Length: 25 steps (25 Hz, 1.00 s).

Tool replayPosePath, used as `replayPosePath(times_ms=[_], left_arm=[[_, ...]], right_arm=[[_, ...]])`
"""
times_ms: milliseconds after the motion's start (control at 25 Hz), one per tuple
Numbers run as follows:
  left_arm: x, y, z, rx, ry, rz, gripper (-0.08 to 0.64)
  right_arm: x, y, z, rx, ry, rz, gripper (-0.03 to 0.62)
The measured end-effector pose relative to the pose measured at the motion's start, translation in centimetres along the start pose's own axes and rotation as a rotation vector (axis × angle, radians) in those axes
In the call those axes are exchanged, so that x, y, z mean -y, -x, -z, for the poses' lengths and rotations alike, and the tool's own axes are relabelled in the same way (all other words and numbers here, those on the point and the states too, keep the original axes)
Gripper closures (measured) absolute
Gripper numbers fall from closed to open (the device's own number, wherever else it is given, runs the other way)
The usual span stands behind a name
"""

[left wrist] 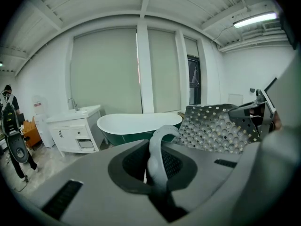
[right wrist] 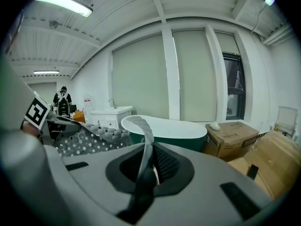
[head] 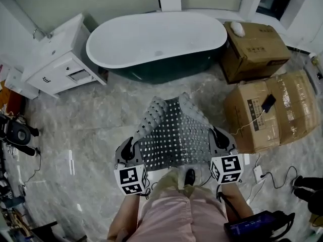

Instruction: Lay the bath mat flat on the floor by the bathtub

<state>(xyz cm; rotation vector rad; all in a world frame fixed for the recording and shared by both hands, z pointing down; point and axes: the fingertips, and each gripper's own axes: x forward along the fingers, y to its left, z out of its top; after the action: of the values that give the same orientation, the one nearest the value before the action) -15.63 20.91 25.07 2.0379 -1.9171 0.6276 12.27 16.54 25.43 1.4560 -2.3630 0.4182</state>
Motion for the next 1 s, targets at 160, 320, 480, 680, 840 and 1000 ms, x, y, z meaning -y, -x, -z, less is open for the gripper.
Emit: replayPosePath(times_ms=[160, 320, 480, 680, 840, 1000], left_arm=[[-1.2, -2.7, -1.2, 0.016, 0.0, 0.01, 0.525], [-2.8, -4.5, -2.5, 0.032, -0.003, 0.017, 0.525], [-4.6, -6.2, -3.8, 0.051, -0.004, 0.025, 0.525], [-6.1, -8.1, -5.1, 0.07, -0.013, 0.043, 0.525], [-6.8, -9.3, -6.0, 0.086, -0.015, 0.053, 0.525], [-7.0, -10.1, -6.2, 0.085, -0.011, 0.069, 0.525]], right_arm=[[0.2, -2.8, -1.4, 0.005, 0.007, 0.007, 0.566], [-0.2, -4.9, -3.2, 0.025, 0.015, 0.02, 0.566], [-0.5, -6.6, -4.7, 0.042, 0.012, 0.038, 0.566], [-0.8, -8.2, -6.3, 0.067, 0.012, 0.064, 0.566], [-1.0, -8.6, -7.2, 0.078, 0.019, 0.077, 0.566], [-0.5, -9.0, -7.3, 0.07, 0.017, 0.098, 0.566]])
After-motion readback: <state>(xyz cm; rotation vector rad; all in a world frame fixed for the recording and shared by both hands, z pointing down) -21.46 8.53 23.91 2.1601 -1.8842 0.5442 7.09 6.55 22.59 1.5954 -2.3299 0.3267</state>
